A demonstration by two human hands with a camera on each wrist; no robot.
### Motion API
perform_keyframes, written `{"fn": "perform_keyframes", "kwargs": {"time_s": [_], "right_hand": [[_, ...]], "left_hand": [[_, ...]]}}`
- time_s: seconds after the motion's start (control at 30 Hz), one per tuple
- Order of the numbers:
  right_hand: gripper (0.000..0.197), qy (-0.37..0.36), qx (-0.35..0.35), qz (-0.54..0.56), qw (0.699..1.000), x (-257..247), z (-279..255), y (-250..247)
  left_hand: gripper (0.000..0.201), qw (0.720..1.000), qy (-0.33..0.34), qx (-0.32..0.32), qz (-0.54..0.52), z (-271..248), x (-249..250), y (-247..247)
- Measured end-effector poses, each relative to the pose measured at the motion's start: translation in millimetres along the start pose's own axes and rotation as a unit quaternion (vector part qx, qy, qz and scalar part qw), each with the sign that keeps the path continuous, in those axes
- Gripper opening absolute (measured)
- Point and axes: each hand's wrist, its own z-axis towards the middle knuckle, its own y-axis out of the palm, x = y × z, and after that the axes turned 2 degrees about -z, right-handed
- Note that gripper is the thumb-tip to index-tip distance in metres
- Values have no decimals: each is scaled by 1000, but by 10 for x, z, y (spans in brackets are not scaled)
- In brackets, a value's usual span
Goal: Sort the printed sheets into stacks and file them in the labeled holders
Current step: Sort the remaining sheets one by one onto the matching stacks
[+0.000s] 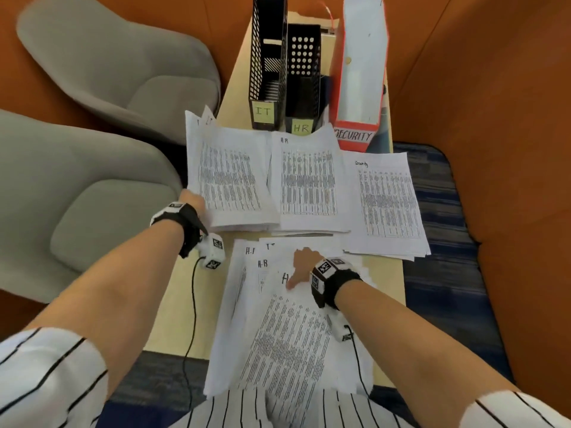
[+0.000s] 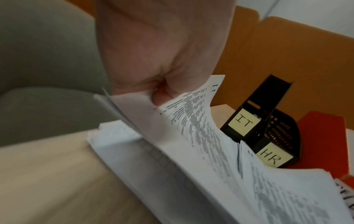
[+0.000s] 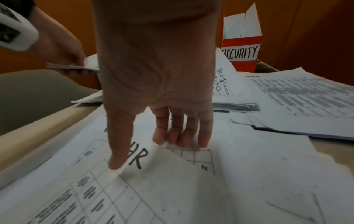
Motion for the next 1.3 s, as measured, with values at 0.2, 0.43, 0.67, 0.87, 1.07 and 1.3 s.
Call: {"fn": "perform_keyframes", "kwargs": {"time_s": [0.2,0.43,0.67,0.87,1.07,1.3], "right_hand": [[54,6,-11,-52,999,-19,107,237],[31,-119,57,27,991,176,-194,349],[30,-137,176,-83,971,218,-383,-81],[50,-167,198,62,964,54,-357,-46],[49,-176,49,-63,981,215,-503,108],[7,-146,-17,-23,989,368,-696,115]], "left_hand": [[33,994,61,3,86,337,28,-92],[52,953,248,-10,173,-196,-44,223],[46,910,199,-241,273,-887,-632,745],[28,921,301,-232,88,-1138,-753,818],[30,964,156,-214,-18,-1160,-831,877],[35,954,153,-228,120,-1296,-1065,1161]]}}
